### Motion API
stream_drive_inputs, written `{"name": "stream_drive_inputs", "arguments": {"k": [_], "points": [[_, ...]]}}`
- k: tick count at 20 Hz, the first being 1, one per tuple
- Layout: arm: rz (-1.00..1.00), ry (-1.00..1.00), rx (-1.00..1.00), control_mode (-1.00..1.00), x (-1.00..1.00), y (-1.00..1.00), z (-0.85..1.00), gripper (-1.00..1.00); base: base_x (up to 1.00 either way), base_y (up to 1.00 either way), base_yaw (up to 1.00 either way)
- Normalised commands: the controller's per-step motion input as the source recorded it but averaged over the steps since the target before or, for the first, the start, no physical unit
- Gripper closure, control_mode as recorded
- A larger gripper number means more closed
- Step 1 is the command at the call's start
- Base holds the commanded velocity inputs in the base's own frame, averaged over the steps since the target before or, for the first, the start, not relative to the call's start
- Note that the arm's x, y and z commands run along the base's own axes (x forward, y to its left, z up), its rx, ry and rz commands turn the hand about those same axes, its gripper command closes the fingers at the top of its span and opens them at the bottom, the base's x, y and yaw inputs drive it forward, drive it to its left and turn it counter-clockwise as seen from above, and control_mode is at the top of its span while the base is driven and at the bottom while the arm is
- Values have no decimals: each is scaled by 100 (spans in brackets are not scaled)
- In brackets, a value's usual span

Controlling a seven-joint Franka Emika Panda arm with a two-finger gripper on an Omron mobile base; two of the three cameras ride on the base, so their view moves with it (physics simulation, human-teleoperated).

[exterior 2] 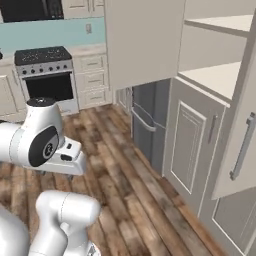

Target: Pick up the bowls from the cabinet and place each bowl in front of a stool on the dining counter.

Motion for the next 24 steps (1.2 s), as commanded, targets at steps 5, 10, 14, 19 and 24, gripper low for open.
{"name": "stream_drive_inputs", "arguments": {"k": [5,10,14,19,24], "points": [[0,0,0,100,0,0,0,-100,77,0,-75],[0,0,0,100,0,0,0,-100,53,7,-86],[0,0,0,100,0,0,0,-100,38,21,-91],[0,0,0,100,0,0,0,-100,35,34,-90],[0,0,0,100,0,0,0,-100,40,80,-66]]}}
